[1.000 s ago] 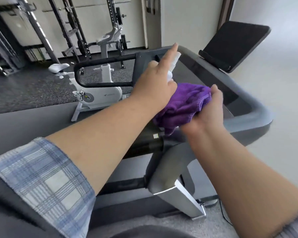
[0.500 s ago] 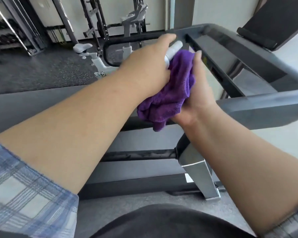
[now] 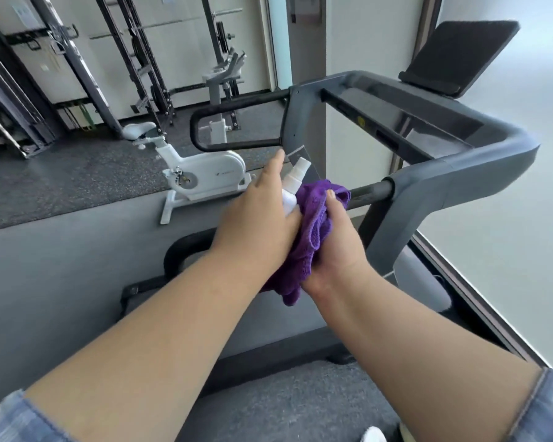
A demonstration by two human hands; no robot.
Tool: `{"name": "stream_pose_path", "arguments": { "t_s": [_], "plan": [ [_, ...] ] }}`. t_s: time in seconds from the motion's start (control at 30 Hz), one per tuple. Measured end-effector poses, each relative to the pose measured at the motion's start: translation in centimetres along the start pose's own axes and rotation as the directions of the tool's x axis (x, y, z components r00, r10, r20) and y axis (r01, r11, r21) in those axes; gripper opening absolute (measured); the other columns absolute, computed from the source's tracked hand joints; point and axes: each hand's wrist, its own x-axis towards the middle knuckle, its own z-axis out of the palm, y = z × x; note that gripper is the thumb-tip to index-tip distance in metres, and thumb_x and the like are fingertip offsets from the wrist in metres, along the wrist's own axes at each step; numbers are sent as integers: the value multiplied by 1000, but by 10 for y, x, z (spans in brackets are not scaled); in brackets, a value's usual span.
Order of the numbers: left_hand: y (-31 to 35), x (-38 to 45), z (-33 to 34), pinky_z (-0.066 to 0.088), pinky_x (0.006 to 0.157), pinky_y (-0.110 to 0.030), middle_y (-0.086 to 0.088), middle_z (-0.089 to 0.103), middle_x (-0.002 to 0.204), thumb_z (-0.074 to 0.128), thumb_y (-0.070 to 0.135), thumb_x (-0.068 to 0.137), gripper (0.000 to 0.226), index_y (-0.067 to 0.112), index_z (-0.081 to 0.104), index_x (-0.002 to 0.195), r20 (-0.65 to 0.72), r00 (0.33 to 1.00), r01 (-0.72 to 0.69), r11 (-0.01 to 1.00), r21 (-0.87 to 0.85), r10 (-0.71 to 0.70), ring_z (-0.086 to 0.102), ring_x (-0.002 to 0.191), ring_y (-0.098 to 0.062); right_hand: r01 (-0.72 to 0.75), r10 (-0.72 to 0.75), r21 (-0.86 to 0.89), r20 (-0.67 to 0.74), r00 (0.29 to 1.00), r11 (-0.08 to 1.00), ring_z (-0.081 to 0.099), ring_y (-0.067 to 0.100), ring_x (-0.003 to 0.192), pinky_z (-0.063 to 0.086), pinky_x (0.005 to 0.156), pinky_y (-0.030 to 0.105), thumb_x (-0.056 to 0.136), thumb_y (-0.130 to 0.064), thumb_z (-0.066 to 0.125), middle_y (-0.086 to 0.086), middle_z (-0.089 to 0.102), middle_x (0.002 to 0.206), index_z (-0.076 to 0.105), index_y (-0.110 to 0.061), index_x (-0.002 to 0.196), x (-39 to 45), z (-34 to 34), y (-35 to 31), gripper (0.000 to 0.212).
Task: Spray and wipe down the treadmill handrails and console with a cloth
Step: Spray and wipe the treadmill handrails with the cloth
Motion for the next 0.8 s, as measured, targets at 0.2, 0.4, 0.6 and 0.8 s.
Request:
{"name": "stream_pose_path", "arguments": {
  "t_s": [0.2,0.4,0.6,0.8],
  "plan": [
    [18,-17,21,40,96,-32,5,46,150,56,33,93,75,37,13,155,18,1000,16,978,-210,-13,49,129,-20,181,-227,-199,-237,945,963,75,31,93,58,81,46,96,-49,57,8,75,111,61,-22,128,-15,-6,-36,42],
    [68,-2,51,45,81,-31,9,62,130,50,25,95,75,54,9,150,102,995,45,949,-311,-14,61,103,-19,259,-562,-722,-213,799,641,65,11,94,53,94,41,95,-49,53,-16,68,96,58,-40,94,-6,-17,-102,11],
    [102,36,90,44,76,-30,13,50,145,57,27,93,78,51,9,150,21,990,134,912,-388,-137,58,95,-21,357,-707,-921,150,691,154,57,3,76,44,68,23,100,-29,49,-5,63,88,55,-21,93,31,-38,-174,12],
    [77,35,112,52,84,-42,1,54,134,54,25,92,73,61,14,141,-56,951,281,926,-253,-304,58,103,-26,95,-398,-896,285,872,-433,37,38,137,24,116,55,102,-26,44,9,54,137,52,-14,130,112,-84,-158,31]
  ]
}}
